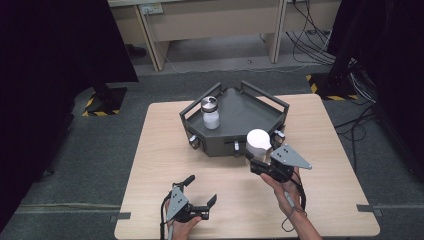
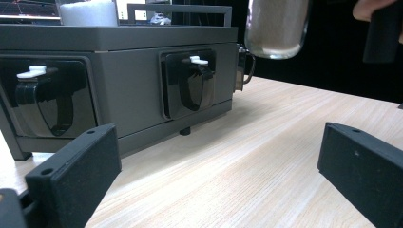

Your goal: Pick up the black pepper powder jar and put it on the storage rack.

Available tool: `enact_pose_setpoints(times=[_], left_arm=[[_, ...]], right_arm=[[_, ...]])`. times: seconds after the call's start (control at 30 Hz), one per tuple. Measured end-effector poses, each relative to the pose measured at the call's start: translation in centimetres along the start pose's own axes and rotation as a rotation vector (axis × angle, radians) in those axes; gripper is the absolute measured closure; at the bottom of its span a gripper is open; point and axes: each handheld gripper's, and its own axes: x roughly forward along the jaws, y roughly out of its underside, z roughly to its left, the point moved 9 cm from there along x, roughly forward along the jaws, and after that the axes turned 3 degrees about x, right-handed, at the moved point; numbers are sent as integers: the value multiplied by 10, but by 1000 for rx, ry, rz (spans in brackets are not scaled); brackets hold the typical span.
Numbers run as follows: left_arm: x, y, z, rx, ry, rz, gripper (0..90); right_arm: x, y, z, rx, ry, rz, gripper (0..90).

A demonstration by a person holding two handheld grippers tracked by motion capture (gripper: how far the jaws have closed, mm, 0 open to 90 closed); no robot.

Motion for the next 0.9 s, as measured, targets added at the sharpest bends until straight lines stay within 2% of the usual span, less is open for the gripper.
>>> enact_pose_setpoints(times=[0.33, 0.53, 0.77, 0.9], left_arm=[[0, 0, 1, 0, -2, 0, 0], [-1, 0, 1, -4, -1, 0, 0], [-2, 1, 2, -7, -3, -2, 0], [-2, 1, 2, -8, -2, 0, 0]], right_arm=[[14, -21, 0, 16, -15, 5, 303], [24, -33, 0, 16, -30, 17, 303], [36, -46, 3, -4, -33, 19, 303], [45, -50, 1, 5, -32, 25, 303]])
